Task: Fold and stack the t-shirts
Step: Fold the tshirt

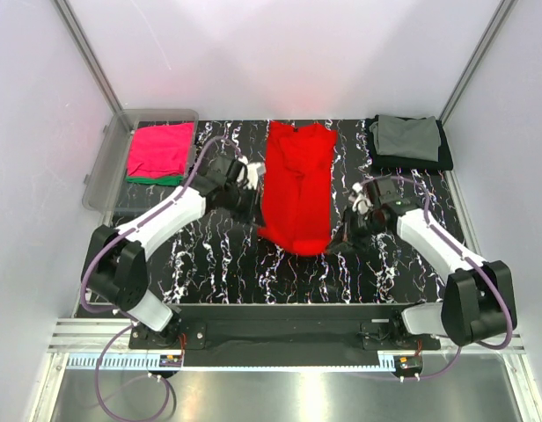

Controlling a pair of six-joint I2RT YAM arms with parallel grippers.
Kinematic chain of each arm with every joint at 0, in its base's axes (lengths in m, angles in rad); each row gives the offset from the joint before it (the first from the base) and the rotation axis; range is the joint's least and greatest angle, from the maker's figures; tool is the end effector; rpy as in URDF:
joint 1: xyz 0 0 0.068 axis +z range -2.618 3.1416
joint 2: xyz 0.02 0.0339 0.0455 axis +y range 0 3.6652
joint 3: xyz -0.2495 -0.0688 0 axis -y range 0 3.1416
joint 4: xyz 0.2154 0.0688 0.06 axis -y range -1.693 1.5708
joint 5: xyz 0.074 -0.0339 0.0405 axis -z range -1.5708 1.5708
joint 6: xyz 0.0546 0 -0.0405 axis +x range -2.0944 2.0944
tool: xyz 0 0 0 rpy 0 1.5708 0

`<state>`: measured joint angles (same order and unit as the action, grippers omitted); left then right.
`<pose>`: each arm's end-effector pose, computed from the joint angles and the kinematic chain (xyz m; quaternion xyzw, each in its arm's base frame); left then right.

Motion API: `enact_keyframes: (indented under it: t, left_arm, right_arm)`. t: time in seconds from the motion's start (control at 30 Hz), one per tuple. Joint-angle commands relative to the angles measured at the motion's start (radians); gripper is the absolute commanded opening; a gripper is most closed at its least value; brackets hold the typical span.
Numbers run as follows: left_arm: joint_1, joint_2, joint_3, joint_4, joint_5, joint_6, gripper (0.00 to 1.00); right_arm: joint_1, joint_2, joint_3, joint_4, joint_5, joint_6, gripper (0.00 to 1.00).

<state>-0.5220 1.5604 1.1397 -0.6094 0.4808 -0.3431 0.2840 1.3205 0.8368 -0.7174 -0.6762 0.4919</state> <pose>0.2488 -0.1722 0.2248 0.1469 0.9265 -0.3170 0.1393 0.2006 0.0941 0.1995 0.0356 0.9286 0.3674 0.0372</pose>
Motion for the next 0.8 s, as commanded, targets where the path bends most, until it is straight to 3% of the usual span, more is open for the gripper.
enact_keyframes:
  t: [0.0,0.3,0.77]
  left_arm:
    - [0.023,0.018,0.127,-0.006,-0.054,0.058,0.0]
    - [0.056,0.161,0.36,-0.015,-0.179,0.11,0.0]
    - [0.122,0.492,0.692,-0.007,-0.212,0.164,0.0]
  right_arm:
    - [-0.051,0.014,0.111,-0.001,-0.014,-0.05,0.0]
    - [-0.135,0.244,0.376,0.111,0.026,-0.07,0.0]
    - [-0.163,0.626,0.68,0.159,0.052,-0.139,0.0]
